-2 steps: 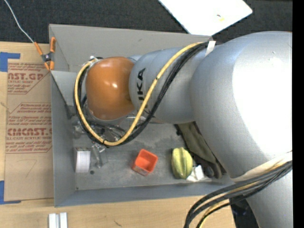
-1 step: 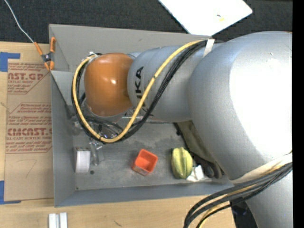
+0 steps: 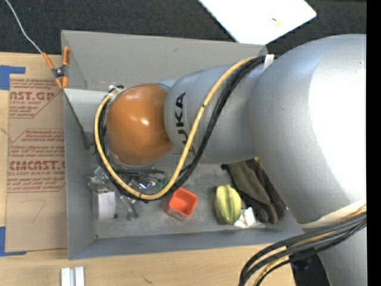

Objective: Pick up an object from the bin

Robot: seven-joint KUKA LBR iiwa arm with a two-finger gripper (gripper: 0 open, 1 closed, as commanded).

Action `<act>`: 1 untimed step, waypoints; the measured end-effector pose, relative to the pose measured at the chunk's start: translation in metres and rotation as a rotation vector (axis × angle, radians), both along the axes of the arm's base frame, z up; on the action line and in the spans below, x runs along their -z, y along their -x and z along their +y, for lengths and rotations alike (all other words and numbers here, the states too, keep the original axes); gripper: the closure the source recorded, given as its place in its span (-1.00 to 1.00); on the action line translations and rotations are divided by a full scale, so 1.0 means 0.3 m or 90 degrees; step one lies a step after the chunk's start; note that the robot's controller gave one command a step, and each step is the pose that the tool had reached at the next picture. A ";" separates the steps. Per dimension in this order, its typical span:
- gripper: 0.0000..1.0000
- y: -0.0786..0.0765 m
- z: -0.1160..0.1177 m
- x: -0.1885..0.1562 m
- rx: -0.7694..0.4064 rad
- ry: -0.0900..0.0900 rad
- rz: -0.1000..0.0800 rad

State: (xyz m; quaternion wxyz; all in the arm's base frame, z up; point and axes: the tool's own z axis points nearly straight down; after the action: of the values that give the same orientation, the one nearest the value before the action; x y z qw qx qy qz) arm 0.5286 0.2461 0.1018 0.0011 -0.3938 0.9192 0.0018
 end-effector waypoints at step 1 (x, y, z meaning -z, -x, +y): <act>-1.00 -0.005 -0.005 0.107 -0.197 0.002 0.001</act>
Offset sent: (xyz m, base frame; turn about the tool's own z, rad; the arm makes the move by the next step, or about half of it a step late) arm -0.0021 0.0008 -0.0318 -0.3728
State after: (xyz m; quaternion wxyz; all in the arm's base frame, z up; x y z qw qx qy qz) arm 0.5301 0.2447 0.0696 -0.0004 -0.5307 0.8476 0.0008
